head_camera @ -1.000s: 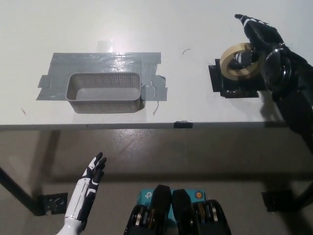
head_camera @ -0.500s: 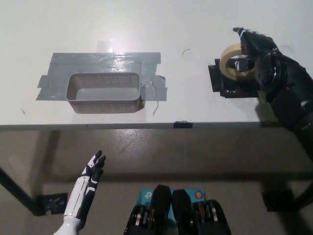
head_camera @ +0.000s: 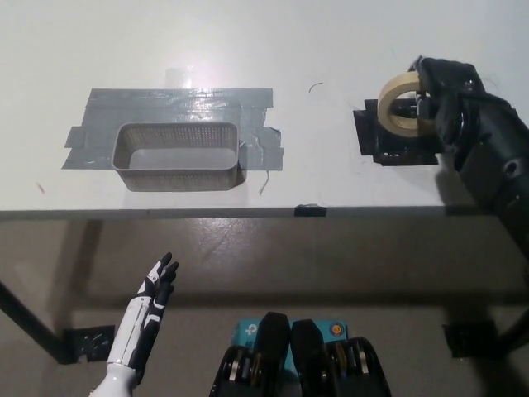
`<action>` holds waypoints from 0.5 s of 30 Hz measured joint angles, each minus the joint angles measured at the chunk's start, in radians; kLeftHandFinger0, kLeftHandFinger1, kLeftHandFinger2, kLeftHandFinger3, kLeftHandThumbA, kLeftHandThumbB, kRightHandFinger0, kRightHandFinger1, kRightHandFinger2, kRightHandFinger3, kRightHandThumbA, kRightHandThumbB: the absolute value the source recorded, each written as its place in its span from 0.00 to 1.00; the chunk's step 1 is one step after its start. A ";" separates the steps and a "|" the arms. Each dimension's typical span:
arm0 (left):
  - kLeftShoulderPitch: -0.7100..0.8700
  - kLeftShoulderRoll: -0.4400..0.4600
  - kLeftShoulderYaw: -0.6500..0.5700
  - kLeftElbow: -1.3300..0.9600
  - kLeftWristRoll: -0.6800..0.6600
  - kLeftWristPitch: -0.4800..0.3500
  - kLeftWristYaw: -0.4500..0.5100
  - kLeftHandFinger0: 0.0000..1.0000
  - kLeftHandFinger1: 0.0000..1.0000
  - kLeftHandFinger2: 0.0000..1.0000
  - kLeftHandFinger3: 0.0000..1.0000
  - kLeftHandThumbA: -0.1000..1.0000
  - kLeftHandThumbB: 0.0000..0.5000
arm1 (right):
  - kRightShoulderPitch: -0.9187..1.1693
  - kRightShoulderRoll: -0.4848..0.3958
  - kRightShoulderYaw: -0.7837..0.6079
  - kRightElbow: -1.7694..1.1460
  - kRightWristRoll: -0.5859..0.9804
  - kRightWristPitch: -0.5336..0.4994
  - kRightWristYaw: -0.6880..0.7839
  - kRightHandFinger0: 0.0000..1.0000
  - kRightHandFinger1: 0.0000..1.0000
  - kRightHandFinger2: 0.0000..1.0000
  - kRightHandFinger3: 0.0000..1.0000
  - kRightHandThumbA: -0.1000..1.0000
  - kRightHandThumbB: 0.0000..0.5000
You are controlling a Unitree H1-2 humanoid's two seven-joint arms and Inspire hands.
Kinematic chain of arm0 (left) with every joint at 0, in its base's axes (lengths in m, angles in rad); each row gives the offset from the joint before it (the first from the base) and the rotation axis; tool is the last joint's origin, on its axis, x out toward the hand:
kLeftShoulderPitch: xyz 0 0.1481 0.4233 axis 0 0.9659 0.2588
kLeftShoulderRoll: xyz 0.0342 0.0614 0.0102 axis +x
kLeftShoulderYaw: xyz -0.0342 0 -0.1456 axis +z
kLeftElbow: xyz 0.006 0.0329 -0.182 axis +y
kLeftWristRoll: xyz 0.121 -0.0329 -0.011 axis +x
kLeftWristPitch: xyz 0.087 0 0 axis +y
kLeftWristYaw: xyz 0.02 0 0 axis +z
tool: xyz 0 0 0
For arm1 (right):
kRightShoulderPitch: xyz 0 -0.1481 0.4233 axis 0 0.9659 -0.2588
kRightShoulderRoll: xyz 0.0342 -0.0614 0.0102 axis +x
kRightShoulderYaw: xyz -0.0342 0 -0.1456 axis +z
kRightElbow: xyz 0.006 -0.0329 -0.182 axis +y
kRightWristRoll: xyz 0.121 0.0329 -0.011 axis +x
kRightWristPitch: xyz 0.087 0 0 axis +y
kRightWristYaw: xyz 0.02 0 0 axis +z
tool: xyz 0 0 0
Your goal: The robot picks the tape placed on the black area with right hand and places it in the small grey container.
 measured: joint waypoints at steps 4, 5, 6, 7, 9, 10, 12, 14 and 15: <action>0.000 0.000 0.000 0.001 0.000 0.000 0.000 1.00 1.00 1.00 1.00 1.00 0.23 | 0.010 0.001 0.000 0.017 0.000 -0.019 -0.072 0.03 0.45 0.98 0.37 0.00 0.32; 0.000 0.000 0.000 0.002 0.000 0.000 0.000 1.00 1.00 1.00 1.00 1.00 0.23 | 0.014 0.002 -0.001 0.019 0.000 -0.024 -0.088 0.06 0.55 1.00 0.31 0.00 0.33; 0.000 0.000 0.000 0.002 0.000 0.000 0.000 1.00 1.00 1.00 1.00 1.00 0.23 | 0.017 0.003 -0.002 0.019 0.000 -0.031 -0.103 0.06 0.58 1.00 0.31 0.00 0.33; 0.000 0.000 0.000 0.002 0.000 0.000 0.000 1.00 1.00 1.00 1.00 1.00 0.23 | 0.020 0.006 -0.003 0.019 0.000 -0.038 -0.117 0.07 0.61 1.00 0.32 0.00 0.33; -0.001 0.000 0.000 0.002 0.000 0.000 0.000 1.00 1.00 1.00 1.00 1.00 0.24 | 0.024 0.013 -0.005 0.019 0.000 -0.054 -0.151 0.03 0.57 0.94 0.50 0.00 0.37; -0.001 0.000 0.000 0.002 0.000 0.000 0.000 1.00 1.00 1.00 1.00 1.00 0.24 | 0.025 0.016 -0.006 0.019 0.000 -0.060 -0.166 0.00 0.52 0.91 0.66 0.00 0.40; -0.001 0.000 0.000 0.002 0.000 0.000 0.000 1.00 1.00 1.00 1.00 1.00 0.24 | 0.026 0.023 -0.007 0.014 0.000 -0.078 -0.195 0.00 0.41 0.83 0.78 0.00 0.42; -0.001 0.000 0.000 0.002 0.000 0.000 0.000 1.00 1.00 1.00 1.00 1.00 0.24 | 0.026 0.030 -0.010 -0.003 0.000 -0.100 -0.228 0.00 0.40 0.82 0.90 0.00 0.37; -0.001 0.000 0.000 0.002 0.000 0.000 0.000 1.00 1.00 1.00 1.00 1.00 0.23 | 0.026 0.034 -0.013 -0.017 0.000 -0.110 -0.244 0.02 0.48 0.88 0.94 0.00 0.34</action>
